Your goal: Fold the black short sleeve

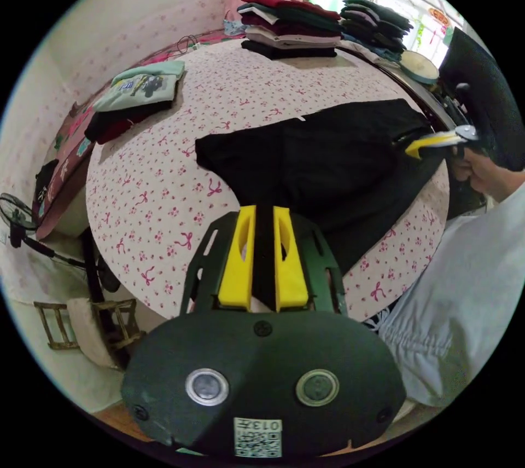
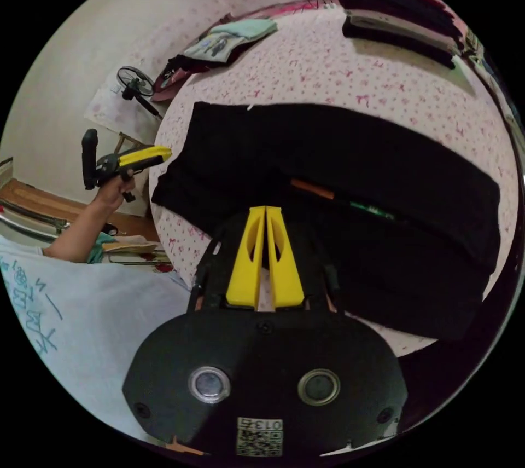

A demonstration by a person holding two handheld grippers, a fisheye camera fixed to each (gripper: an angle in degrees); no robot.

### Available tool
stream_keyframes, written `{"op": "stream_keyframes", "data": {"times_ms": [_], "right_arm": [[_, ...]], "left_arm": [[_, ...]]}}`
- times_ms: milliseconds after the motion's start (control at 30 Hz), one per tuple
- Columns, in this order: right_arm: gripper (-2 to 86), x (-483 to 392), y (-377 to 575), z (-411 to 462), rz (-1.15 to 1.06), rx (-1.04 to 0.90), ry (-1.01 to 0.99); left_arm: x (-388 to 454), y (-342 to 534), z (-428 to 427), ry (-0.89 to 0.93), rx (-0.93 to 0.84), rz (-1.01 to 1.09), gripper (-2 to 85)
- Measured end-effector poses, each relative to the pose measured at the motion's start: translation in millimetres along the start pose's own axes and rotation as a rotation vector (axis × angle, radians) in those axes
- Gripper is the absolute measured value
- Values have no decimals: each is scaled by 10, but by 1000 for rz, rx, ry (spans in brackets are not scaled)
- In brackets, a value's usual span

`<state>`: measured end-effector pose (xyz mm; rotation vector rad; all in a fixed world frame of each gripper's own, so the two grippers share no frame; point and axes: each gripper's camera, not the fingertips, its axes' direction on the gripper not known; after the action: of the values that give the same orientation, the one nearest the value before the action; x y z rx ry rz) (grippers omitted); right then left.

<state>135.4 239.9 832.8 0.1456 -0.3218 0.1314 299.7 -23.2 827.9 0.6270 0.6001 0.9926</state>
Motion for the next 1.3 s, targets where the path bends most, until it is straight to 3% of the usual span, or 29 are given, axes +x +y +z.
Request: {"op": "stream_keyframes", "data": {"times_ms": [100, 233, 400, 533, 600, 733, 833, 933, 1133, 1200, 1300], "right_arm": [[58, -62, -300, 177, -96, -17, -6], [31, -220, -466, 610, -216, -209, -2], [25, -239, -305, 246, -194, 27, 23], [28, -49, -75, 493, -32, -47, 51], [31, -19, -17, 575, -20, -67, -7], [38, -108, -15, 461, -80, -16, 27], [39, -189, -141, 396, -147, 24, 74], [37, -311, -337, 450, -227, 28, 99], [33, -530, -738, 756, -320, -24, 67], [32, -543, -807, 779, -320, -13, 65], [30, -460, -840, 777, -299, 1, 91]], "left_arm": [[-86, -162, 127, 21, -66, 28, 38], [-199, -313, 215, 46, -149, 57, 4], [-386, -357, -69, 4, -64, 78, -1], [-645, -318, 7, -22, -79, -11, 6], [-752, -268, -89, 92, -1, -32, 18], [-733, -233, -205, 101, 33, 44, 57], [-991, -263, -28, 117, -47, -81, 82], [-1245, -347, 142, 285, -37, -180, 64], [-1273, -573, 307, 185, -107, -126, 4], [-1342, -532, 193, 114, -84, -114, 0], [-1640, -319, 59, 153, -13, -202, -1]]}}
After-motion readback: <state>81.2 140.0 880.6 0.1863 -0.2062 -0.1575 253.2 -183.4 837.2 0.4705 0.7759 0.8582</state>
